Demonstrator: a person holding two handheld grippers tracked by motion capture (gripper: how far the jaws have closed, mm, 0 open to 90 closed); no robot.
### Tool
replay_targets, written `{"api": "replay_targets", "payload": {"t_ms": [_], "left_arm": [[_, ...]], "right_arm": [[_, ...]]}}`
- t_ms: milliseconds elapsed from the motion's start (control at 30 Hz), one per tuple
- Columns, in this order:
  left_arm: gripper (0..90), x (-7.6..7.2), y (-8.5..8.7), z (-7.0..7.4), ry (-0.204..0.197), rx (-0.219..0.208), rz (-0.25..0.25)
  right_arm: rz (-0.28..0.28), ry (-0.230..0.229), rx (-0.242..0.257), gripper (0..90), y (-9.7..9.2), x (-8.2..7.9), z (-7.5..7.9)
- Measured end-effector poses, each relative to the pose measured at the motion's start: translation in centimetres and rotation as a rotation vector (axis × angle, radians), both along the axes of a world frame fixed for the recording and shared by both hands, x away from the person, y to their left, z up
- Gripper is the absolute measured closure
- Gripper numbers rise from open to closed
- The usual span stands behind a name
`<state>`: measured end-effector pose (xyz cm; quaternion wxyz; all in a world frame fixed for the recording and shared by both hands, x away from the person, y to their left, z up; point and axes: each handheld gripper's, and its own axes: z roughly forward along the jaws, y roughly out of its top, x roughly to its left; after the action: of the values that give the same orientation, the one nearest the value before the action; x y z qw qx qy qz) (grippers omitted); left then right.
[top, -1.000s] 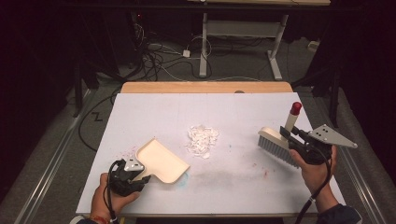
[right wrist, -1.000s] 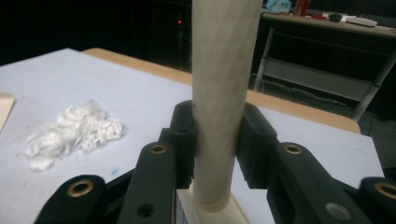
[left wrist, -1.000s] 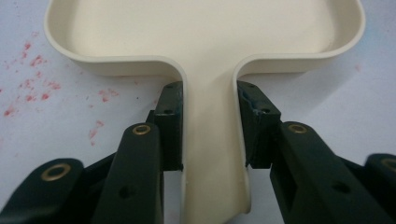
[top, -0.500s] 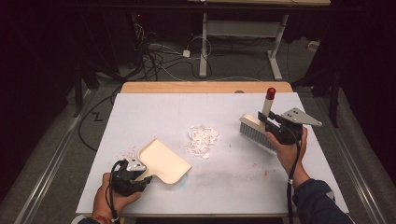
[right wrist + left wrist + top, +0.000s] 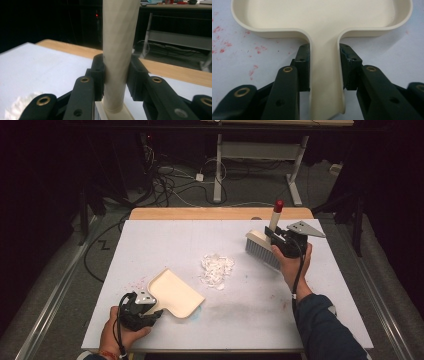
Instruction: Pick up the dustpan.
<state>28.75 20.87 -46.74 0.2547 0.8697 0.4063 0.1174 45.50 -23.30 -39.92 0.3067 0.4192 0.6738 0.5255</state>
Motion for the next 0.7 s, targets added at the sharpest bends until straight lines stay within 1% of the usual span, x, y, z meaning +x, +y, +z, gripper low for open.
{"api": "replay_targets", "payload": {"t_ms": [33, 100, 167, 200, 267, 333, 367, 400, 467, 500, 533, 567, 600, 633, 700], "left_arm": [[63.6, 0.0, -0.1, 0.0, -0.001, 0.001, -0.002], [63.6, 0.0, -0.1, 0.0, -0.003, 0.001, -0.001], [63.6, 0.0, -0.1, -0.2, 0.002, -0.003, -0.004], [63.6, 0.1, 0.0, -0.2, 0.003, -0.004, -0.008], [63.6, 0.2, -0.1, -0.2, 0.003, -0.007, -0.012], [63.6, 0.2, -0.1, -0.2, 0.004, -0.007, -0.013], [63.6, 0.2, -0.1, -0.2, 0.004, -0.008, -0.013], [63.6, 0.2, -0.1, -0.2, 0.001, -0.007, -0.014], [63.6, 0.1, -0.1, -0.2, -0.001, -0.005, -0.013], [63.6, 0.1, -0.1, -0.2, -0.001, -0.002, -0.015], [63.6, 0.1, -0.1, -0.2, 0.000, -0.002, -0.014], [63.6, 0.1, -0.1, -0.2, 0.000, -0.002, -0.014], [63.6, 0.1, -0.1, -0.1, 0.002, -0.001, -0.014], [63.6, 0.1, -0.1, -0.1, 0.004, 0.002, -0.016], [63.6, 0.3, -0.1, 0.2, 0.011, 0.007, -0.020]], "right_arm": [[-0.001, 0.007, 0.019, 71.6, 0.2, 0.3, -0.1], [0.004, 0.004, 0.041, 71.6, 0.7, 0.7, -0.2], [0.005, 0.004, 0.040, 71.6, 1.0, 0.9, -0.3], [0.011, -0.001, 0.045, 71.6, 1.6, 1.2, -0.4], [0.015, -0.002, 0.049, 71.6, 1.9, 1.4, -0.4], [0.013, 0.001, 0.050, 71.6, 2.8, 2.0, -0.6], [0.013, 0.001, 0.050, 71.6, 2.8, 2.0, -0.6], [0.014, 0.007, 0.044, 71.6, 3.2, 2.1, -0.6], [0.019, 0.003, 0.007, 71.6, 4.2, 2.5, -0.6], [0.019, 0.003, 0.007, 71.6, 4.2, 2.5, -0.6], [0.017, -0.002, -0.011, 71.6, 4.8, 2.6, -0.7], [0.017, -0.002, -0.011, 71.6, 4.8, 2.6, -0.7], [0.018, -0.004, -0.029, 71.6, 5.4, 2.7, -0.8], [0.018, -0.004, -0.029, 71.6, 5.4, 2.7, -0.8], [0.017, -0.004, -0.036, 71.6, 6.1, 2.8, -0.9]]}}
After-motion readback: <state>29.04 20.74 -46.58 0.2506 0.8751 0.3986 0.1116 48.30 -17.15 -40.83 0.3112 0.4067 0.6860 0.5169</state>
